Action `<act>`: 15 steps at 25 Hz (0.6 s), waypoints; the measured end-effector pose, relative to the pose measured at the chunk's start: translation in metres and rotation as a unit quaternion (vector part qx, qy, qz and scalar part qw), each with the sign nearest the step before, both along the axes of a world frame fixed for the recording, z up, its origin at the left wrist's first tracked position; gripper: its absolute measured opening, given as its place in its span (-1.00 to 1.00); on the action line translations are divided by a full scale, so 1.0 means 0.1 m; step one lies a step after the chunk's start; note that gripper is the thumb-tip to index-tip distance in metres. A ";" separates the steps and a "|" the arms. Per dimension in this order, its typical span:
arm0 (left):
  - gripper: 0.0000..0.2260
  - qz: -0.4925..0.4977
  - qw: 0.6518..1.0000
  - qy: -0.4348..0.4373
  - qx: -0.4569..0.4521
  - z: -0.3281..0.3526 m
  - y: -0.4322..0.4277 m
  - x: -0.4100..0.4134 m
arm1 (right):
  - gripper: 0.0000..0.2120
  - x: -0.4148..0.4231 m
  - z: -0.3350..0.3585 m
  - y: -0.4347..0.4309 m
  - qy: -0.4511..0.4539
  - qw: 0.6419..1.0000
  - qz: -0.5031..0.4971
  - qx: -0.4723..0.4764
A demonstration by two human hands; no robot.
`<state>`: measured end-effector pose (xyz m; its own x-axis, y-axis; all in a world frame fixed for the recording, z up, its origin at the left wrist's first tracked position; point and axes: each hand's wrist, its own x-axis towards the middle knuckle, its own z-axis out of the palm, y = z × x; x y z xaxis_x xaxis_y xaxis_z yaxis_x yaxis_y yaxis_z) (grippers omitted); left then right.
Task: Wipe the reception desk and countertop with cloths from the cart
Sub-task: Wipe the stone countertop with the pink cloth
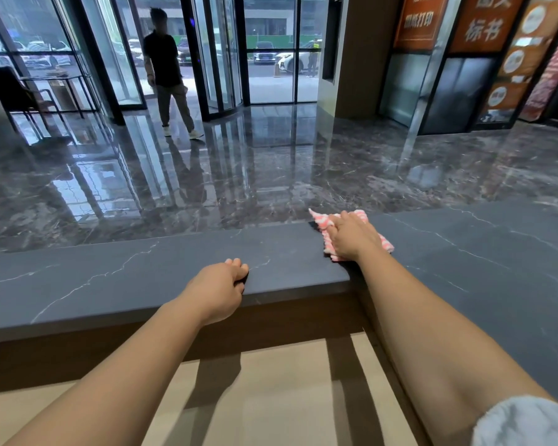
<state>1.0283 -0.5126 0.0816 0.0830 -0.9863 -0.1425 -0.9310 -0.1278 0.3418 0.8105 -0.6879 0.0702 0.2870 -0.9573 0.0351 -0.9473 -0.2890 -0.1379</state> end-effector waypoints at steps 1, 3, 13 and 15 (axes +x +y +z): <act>-0.55 -0.003 1.000 -0.002 0.001 0.00 0.00 0.00 | -0.60 -0.06 -0.01 0.02 -0.002 1.000 -0.022 -0.004; -0.53 -0.013 1.000 -0.004 0.005 0.00 0.01 0.00 | -0.61 -0.10 -0.01 0.13 -0.016 0.997 -0.077 -0.023; -0.51 -0.066 0.991 0.085 -0.081 -0.02 0.31 0.28 | -0.35 0.93 -0.18 1.53 -0.259 0.915 -0.308 -0.026; -0.50 -0.058 0.991 0.071 -0.100 -0.04 0.43 0.46 | -0.35 1.28 -0.17 1.76 -0.347 0.879 -0.327 -0.005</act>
